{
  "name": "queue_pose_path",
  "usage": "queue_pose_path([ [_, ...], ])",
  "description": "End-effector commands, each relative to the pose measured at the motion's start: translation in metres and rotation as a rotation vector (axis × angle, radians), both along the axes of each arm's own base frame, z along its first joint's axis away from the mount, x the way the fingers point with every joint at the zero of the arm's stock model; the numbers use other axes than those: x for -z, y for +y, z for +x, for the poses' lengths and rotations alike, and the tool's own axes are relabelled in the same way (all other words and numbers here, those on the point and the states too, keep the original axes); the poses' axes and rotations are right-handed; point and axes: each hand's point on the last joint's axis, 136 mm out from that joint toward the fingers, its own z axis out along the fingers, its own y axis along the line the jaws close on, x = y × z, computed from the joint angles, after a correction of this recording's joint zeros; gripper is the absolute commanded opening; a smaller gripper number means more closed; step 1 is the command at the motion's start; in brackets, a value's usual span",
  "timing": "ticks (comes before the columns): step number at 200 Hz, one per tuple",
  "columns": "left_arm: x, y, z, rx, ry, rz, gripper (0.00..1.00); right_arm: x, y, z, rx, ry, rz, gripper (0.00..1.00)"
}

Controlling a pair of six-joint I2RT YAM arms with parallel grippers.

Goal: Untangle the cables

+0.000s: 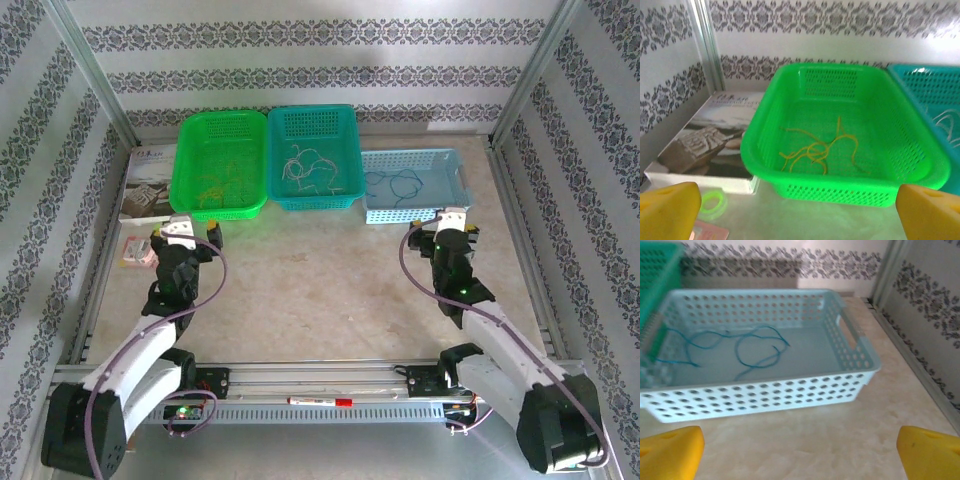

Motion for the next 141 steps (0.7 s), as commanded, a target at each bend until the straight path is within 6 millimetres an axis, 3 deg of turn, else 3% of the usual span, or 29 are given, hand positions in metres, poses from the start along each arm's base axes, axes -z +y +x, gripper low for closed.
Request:
queue_pose_path([
  [1, -0.005, 0.006, 0.013, -0.018, -0.052, 0.042, 1.0, 0.002, -0.012, 0.009, 0.052, -0.056, -0.05, 0.98],
  [9, 0.005, 0.007, 0.017, -0.02, -0.033, 0.046, 1.0, 0.018, -0.012, 0.007, 0.05, -0.035, -0.059, 0.98],
  [35, 0.028, 0.009, 0.026, -0.032, -0.022, 0.032, 1.0, 0.035, -0.012, 0.011, 0.049, -0.05, -0.068, 0.98],
  [85, 0.048, 0.006, 0.04, 0.018, -0.036, 0.026, 1.0, 0.028, -0.001, 0.033, -0.043, -0.148, -0.057, 0.98],
  [106, 0.06, 0.001, 0.045, 0.07, -0.024, 0.018, 1.0, 0.04, 0.001, 0.043, -0.086, -0.144, -0.041, 0.98],
  [126, 0.071, -0.016, 0.055, 0.18, -0.015, 0.044, 1.0, 0.056, -0.002, 0.049, -0.112, -0.133, 0.007, 0.98],
  [141, 0.076, -0.016, 0.059, 0.177, 0.04, 0.033, 1.0, 0.055, -0.003, 0.055, -0.141, -0.161, 0.05, 0.98],
])
